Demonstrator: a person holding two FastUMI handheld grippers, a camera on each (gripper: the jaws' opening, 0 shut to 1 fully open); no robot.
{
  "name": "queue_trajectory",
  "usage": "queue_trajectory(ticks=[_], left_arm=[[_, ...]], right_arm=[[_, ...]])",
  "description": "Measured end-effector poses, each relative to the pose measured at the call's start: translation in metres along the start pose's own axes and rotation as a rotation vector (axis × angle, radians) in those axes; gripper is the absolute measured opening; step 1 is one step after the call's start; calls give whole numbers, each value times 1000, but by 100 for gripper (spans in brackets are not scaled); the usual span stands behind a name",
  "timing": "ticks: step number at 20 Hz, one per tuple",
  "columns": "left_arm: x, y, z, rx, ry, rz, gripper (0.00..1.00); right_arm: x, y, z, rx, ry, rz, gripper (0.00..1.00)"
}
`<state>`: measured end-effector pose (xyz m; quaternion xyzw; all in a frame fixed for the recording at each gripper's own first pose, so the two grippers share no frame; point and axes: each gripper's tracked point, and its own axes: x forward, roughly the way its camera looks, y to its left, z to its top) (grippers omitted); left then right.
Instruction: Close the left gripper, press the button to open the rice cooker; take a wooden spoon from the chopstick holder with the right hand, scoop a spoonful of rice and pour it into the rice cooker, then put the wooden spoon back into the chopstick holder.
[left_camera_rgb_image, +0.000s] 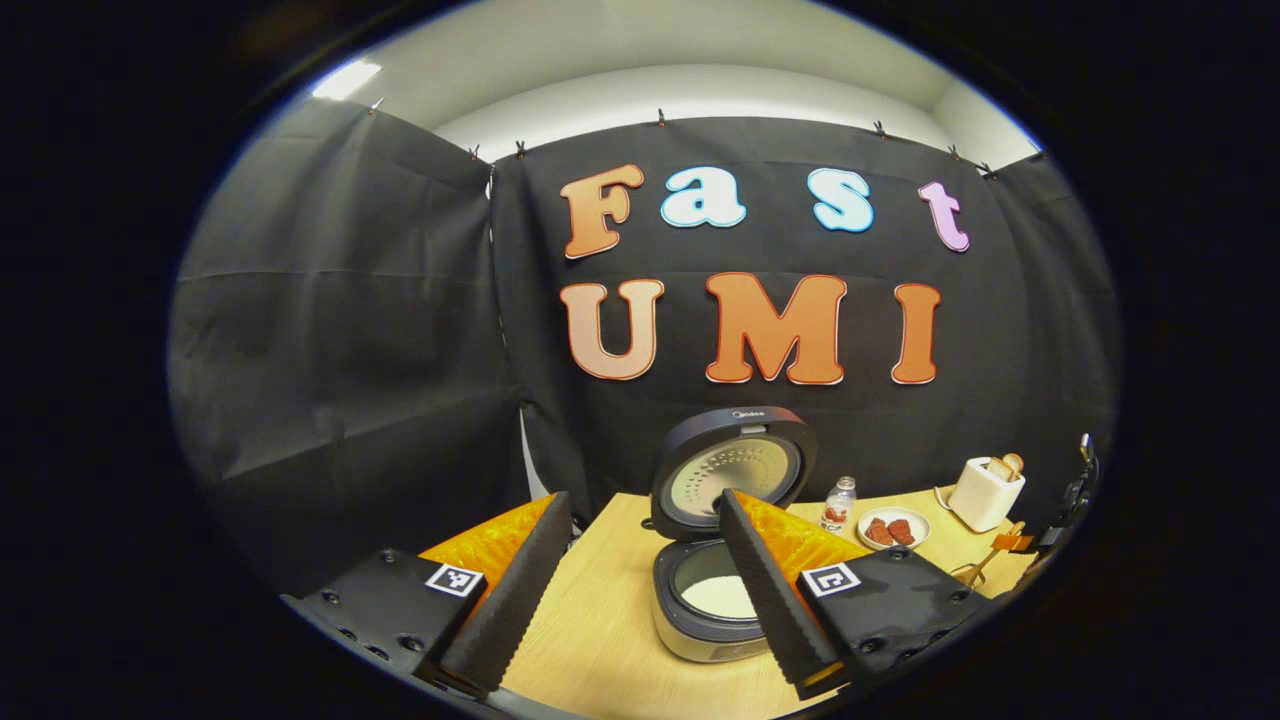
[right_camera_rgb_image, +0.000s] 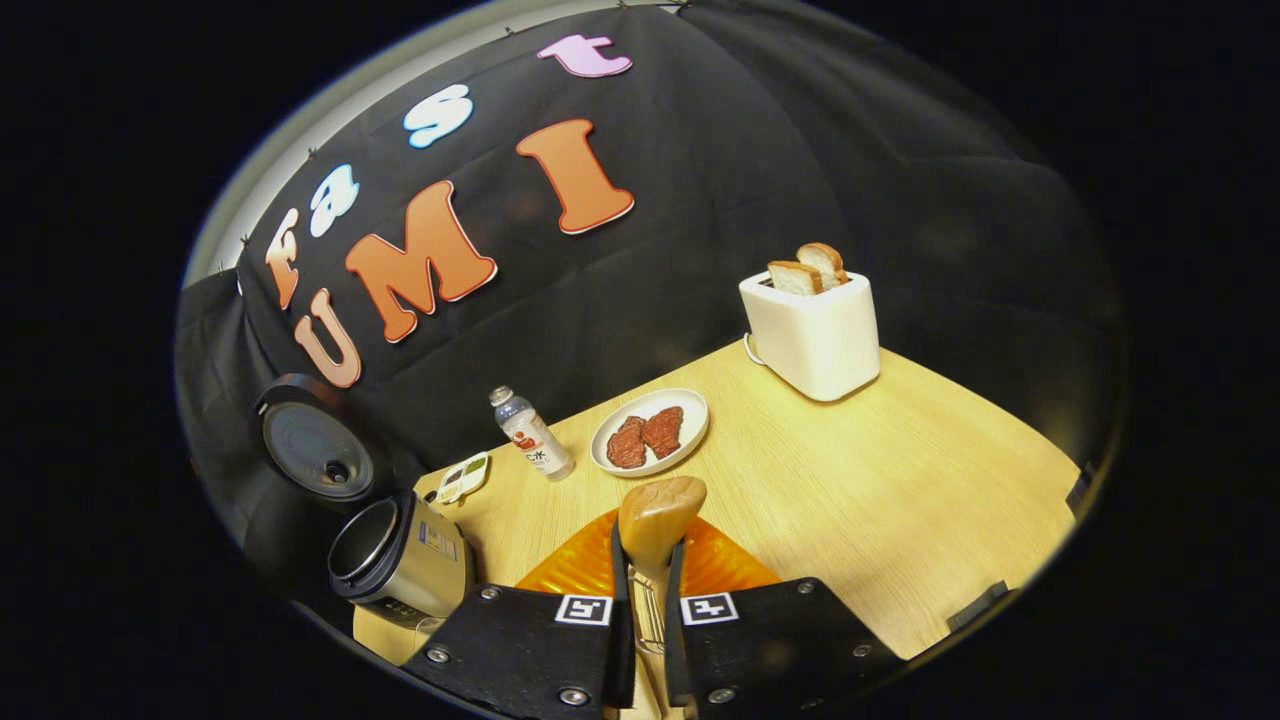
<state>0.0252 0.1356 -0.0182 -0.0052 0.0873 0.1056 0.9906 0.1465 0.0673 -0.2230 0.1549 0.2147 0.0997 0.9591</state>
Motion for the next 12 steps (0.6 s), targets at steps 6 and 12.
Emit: queue_trajectory(ticks=[6,12], left_arm=[[2,-14,2,2,-2,-13,100],[14,-34,12,-2,1,-17,98]], right_arm=[[2,-27,0,65,17,-46,23],[-26,-56,29,-52,19,-140,74]])
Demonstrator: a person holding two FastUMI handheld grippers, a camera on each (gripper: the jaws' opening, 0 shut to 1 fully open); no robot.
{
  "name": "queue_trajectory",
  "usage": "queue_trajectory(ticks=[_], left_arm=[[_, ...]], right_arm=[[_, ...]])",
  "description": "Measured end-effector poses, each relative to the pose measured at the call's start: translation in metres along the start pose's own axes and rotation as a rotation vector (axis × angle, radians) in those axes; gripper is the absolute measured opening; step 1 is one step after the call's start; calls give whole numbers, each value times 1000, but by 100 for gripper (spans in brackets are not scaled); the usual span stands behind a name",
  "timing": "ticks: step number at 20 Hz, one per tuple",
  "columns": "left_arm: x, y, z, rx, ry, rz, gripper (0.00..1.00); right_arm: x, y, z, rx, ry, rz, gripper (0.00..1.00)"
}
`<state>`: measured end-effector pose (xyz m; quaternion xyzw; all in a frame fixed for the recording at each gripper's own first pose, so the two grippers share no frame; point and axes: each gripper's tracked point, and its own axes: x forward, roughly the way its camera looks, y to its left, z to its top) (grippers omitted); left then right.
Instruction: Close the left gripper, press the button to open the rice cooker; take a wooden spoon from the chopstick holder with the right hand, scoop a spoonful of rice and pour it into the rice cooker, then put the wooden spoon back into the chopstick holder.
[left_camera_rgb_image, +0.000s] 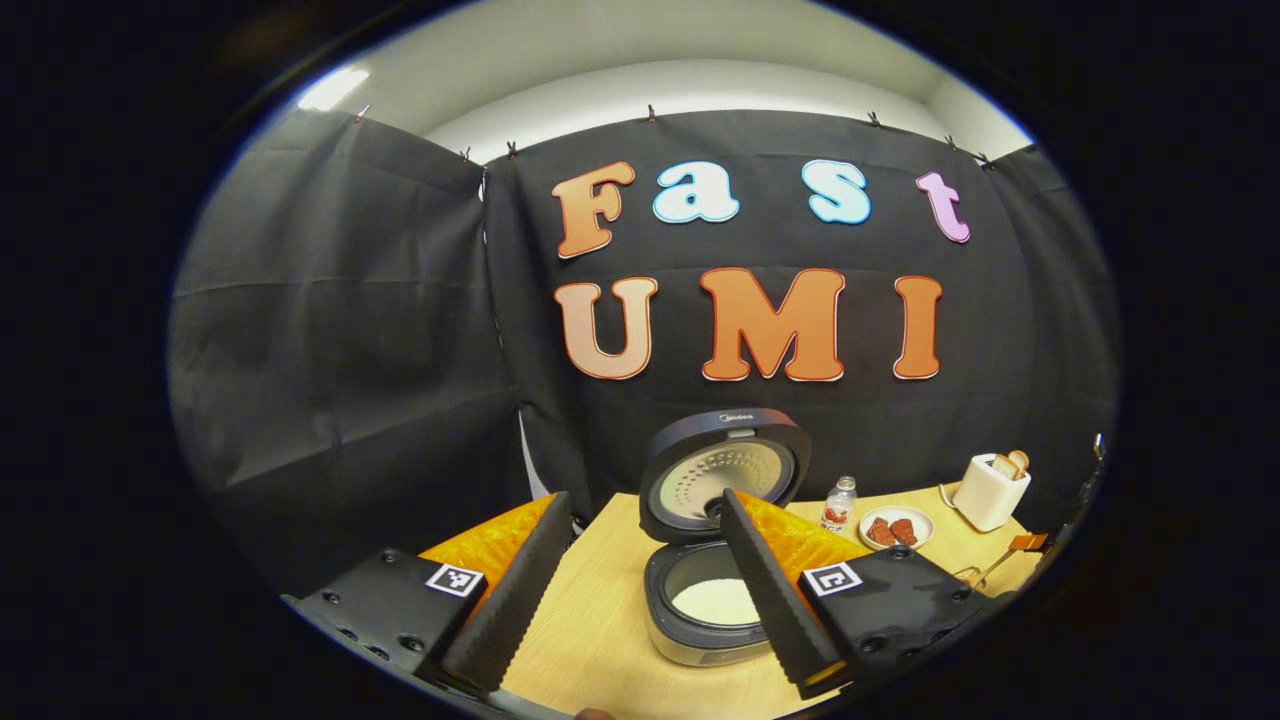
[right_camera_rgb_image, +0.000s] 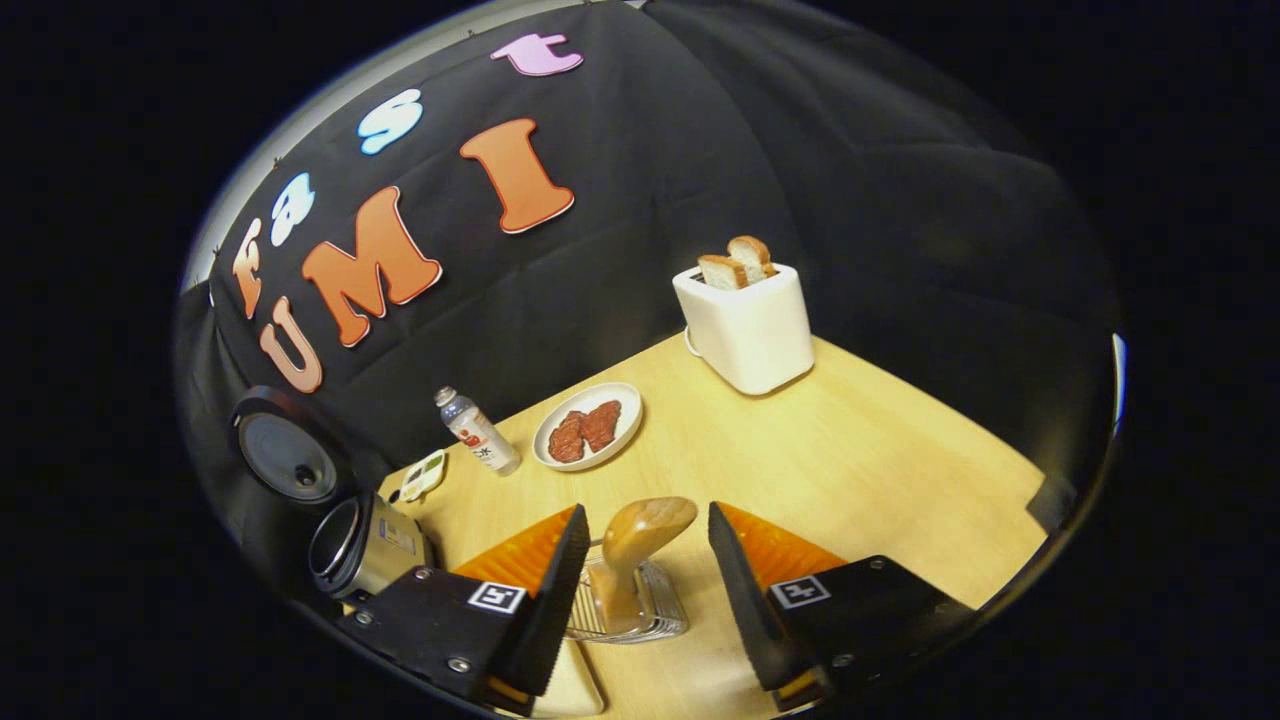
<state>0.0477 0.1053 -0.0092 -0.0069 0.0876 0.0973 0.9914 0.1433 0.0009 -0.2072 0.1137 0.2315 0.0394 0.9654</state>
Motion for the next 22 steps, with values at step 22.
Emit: queue_trajectory(ticks=[22], left_arm=[[266,-114,50,-19,90,-133,98]], right_arm=[[-134,-6,158,-230,-279,-127,95]])
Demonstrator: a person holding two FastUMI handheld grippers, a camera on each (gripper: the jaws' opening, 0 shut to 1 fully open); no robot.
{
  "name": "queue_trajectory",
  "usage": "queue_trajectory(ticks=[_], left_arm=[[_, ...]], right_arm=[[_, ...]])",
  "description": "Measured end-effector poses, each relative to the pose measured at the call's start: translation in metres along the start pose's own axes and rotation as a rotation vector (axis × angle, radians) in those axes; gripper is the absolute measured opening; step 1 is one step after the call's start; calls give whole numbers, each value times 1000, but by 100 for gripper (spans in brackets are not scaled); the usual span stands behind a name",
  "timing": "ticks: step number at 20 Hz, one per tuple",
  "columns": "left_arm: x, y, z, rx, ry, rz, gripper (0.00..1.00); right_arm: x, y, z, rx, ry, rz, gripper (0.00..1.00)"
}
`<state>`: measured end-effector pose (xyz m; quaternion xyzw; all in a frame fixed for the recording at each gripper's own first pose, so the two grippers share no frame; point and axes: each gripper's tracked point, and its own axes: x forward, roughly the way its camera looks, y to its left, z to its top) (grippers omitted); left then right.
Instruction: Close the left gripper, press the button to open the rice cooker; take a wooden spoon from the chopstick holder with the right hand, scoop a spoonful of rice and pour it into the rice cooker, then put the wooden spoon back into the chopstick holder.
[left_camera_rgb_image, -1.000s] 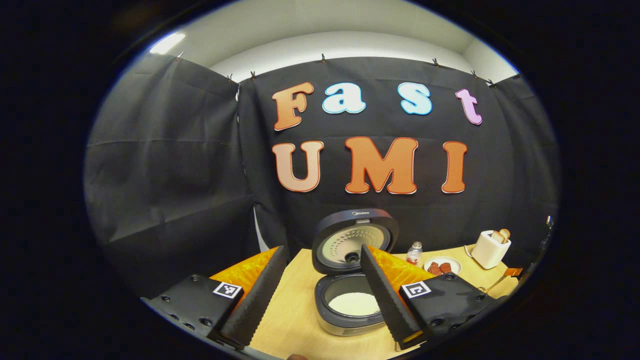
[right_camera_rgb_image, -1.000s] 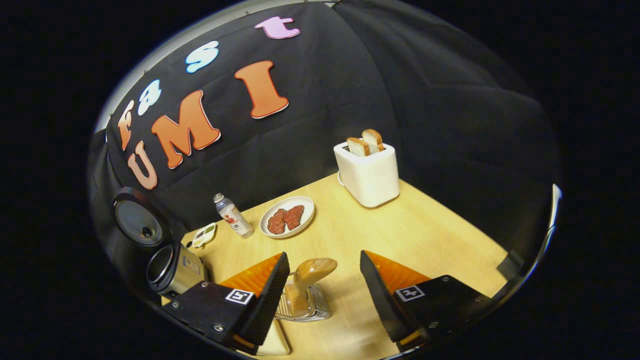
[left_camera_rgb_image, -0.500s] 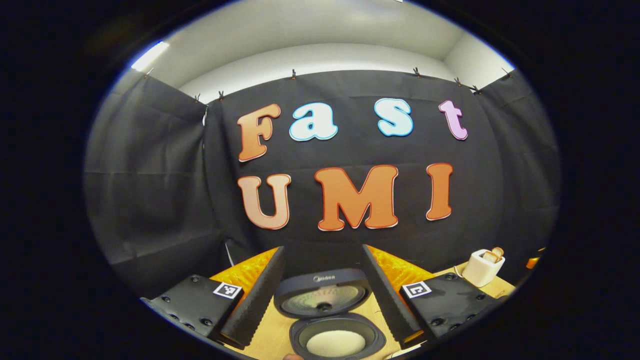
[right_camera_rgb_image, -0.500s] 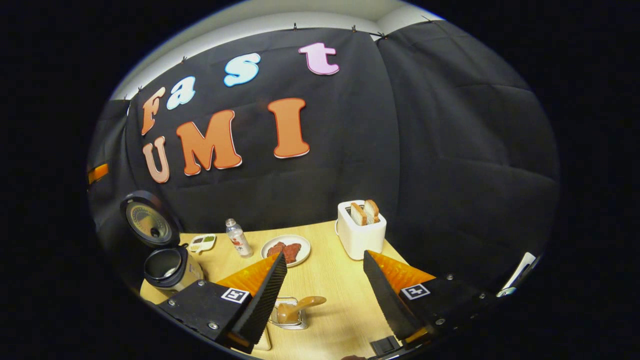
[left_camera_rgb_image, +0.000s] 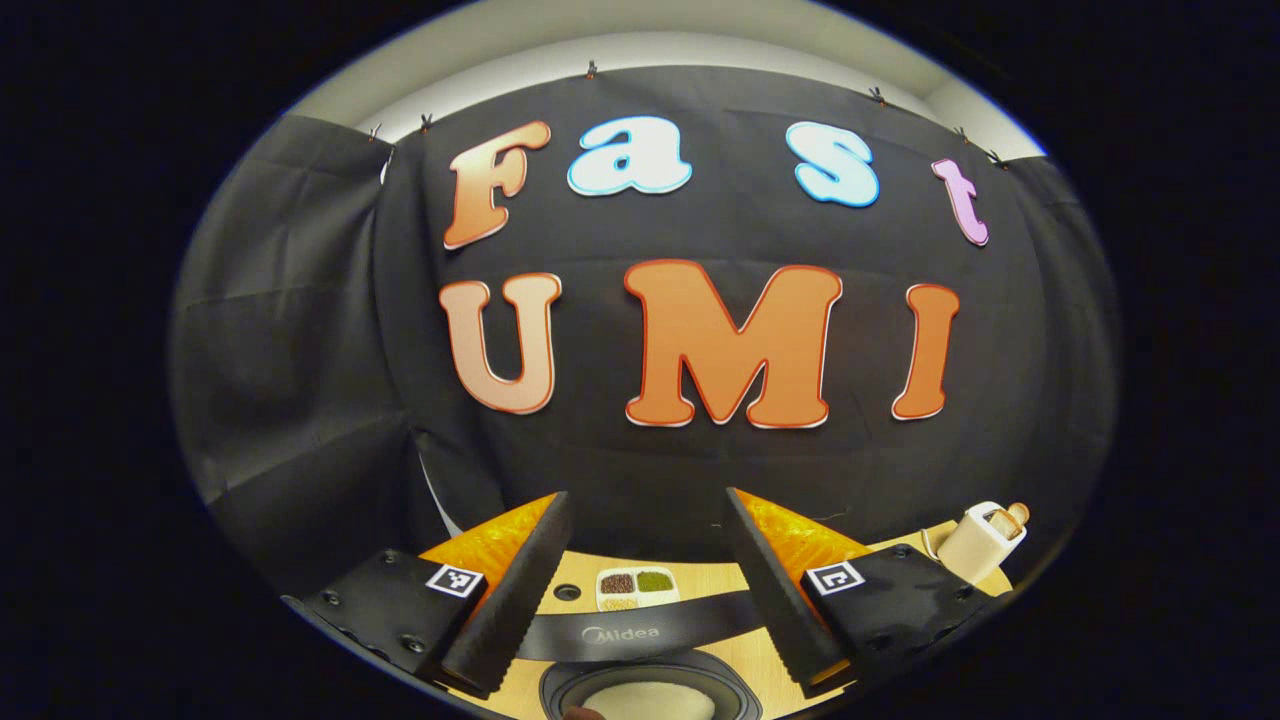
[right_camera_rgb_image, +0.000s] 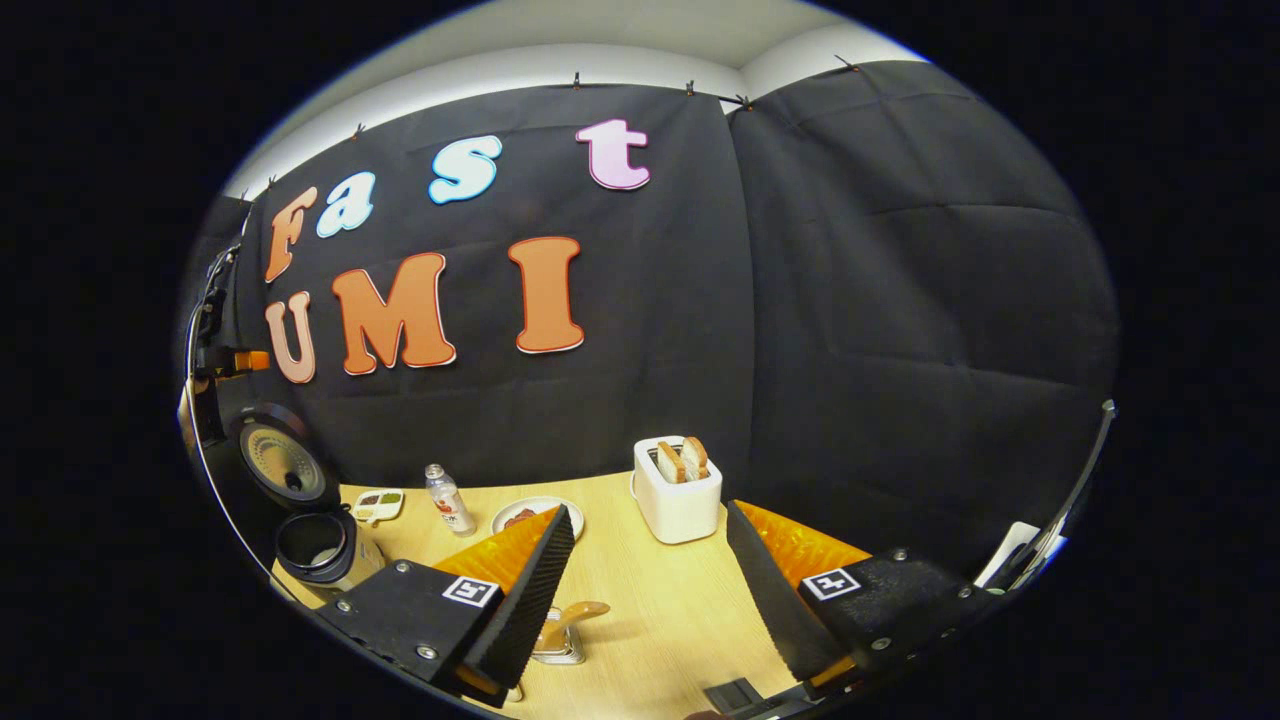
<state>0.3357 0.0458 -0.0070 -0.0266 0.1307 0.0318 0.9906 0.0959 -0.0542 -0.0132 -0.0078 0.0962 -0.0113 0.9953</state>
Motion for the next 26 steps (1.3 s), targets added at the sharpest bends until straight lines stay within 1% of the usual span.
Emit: queue_trajectory(ticks=[1,4,6,7,8,9,12,16,19,20,23,24,25,26], left_arm=[[7,4,-7,-9,17,7,100],[13,12,-26,-9,52,30,100],[9,17,-42,7,75,43,100],[6,17,-48,0,79,40,99],[4,15,-42,-10,56,39,99],[-3,16,-47,-6,63,44,99],[-16,9,-54,6,60,20,99],[-48,-1,-73,9,43,-8,100],[-78,-12,-104,-1,63,-33,100],[-87,-16,-116,-7,73,-41,99],[-111,-25,-156,-18,97,-62,100],[-117,-26,-174,-24,117,-59,99],[-121,-26,-190,-27,133,-52,100],[-125,-21,-203,-29,135,-23,99]], right_arm=[[-2,0,-3,15,9,1,95],[-3,1,-4,45,13,10,95],[-4,3,-2,39,11,13,95],[-5,5,1,36,9,19,95],[-7,8,5,33,3,26,95],[-8,11,11,30,-6,34,95],[-14,21,30,34,-42,67,95],[-16,36,44,56,-69,128,95],[-18,53,48,74,-76,185,95],[-18,58,47,75,-75,201,95],[-19,72,41,50,-64,244,94],[-19,75,38,38,-59,252,94],[-20,78,37,27,-57,258,94],[-21,79,34,17,-53,260,94]])
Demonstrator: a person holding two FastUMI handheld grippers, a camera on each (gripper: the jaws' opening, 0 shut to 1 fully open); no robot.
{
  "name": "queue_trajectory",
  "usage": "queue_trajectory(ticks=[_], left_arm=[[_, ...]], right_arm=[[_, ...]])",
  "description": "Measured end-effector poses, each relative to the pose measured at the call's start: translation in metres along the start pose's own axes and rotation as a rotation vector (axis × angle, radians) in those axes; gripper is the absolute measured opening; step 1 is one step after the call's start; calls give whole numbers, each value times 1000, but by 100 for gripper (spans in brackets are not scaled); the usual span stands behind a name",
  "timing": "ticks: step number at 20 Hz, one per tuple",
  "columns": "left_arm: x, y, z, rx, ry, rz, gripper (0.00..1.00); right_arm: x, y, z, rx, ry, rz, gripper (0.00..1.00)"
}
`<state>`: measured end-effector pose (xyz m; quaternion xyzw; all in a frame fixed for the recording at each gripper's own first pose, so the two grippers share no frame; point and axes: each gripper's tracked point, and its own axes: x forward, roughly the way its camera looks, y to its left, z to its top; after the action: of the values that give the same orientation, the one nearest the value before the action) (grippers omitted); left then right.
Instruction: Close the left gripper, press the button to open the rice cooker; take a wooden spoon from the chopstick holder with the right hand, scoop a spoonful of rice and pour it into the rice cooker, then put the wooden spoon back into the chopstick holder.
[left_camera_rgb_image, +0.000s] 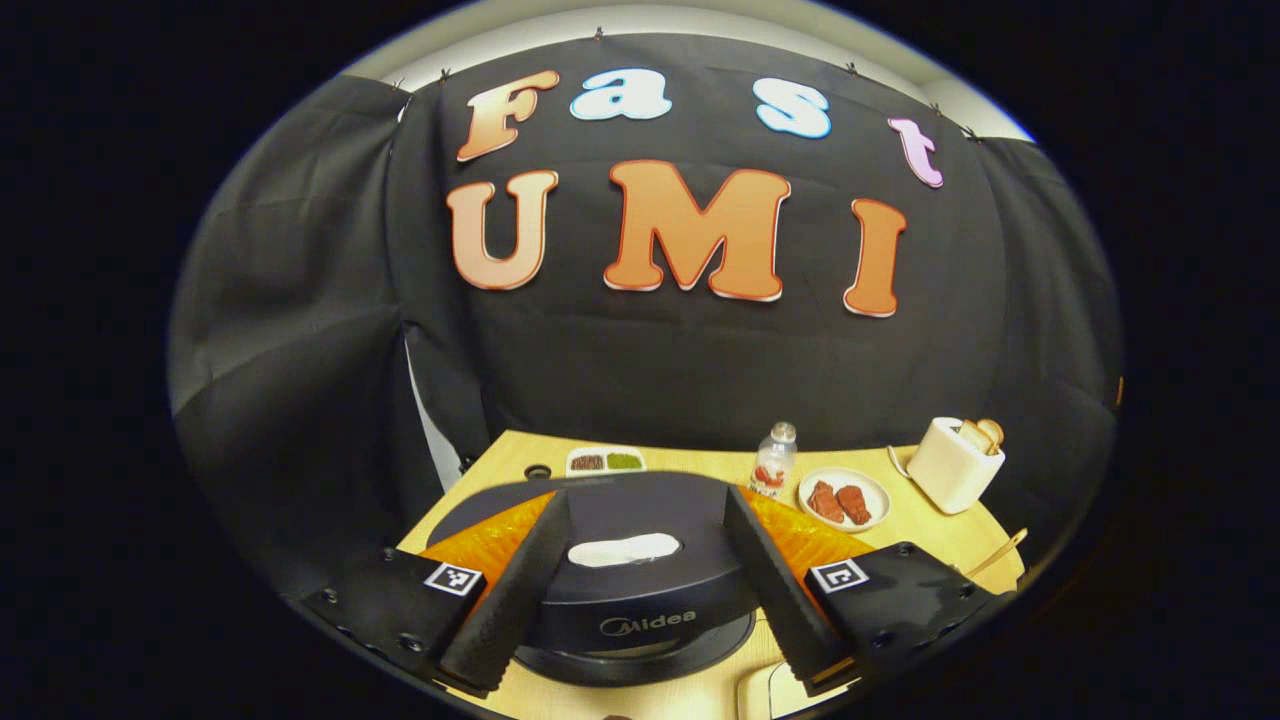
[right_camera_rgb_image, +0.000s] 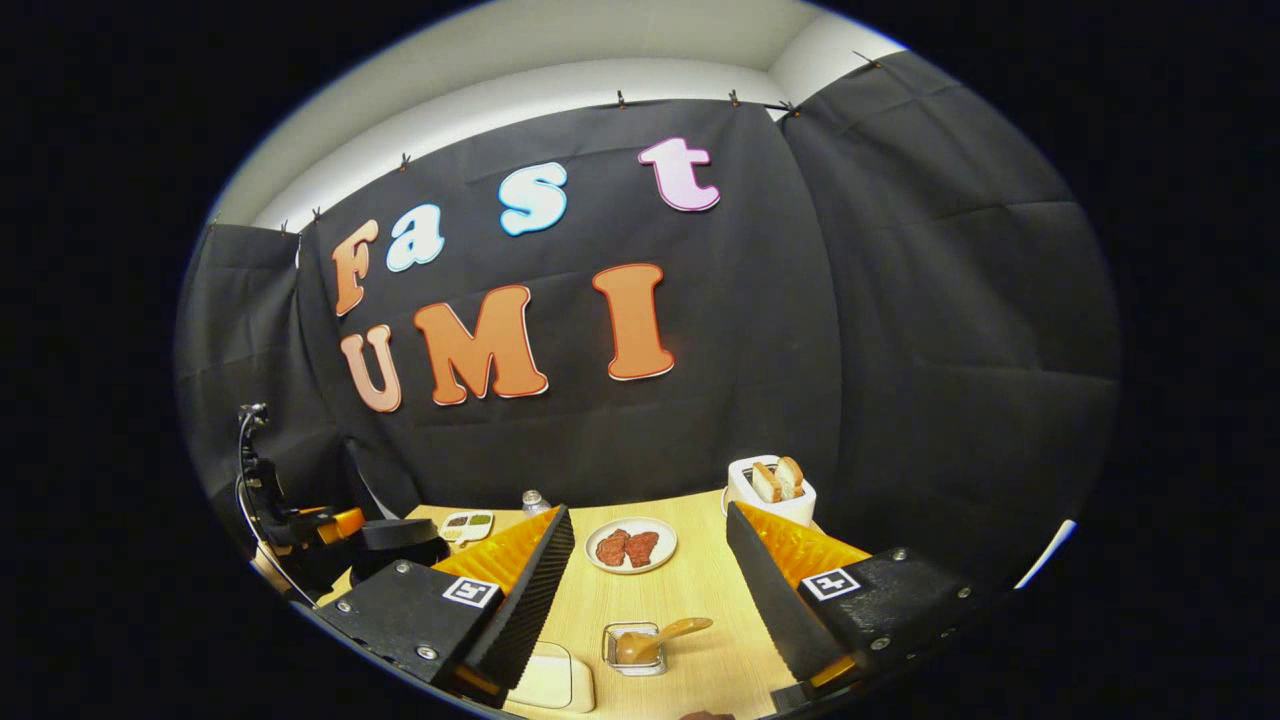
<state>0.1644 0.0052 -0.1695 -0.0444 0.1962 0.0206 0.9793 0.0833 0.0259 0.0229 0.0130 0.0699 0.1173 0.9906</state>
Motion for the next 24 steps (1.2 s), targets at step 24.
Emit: queue_trajectory(ticks=[24], left_arm=[[6,7,-84,97,-82,55,100]], right_arm=[[-16,-5,-51,-20,73,-75,95]])
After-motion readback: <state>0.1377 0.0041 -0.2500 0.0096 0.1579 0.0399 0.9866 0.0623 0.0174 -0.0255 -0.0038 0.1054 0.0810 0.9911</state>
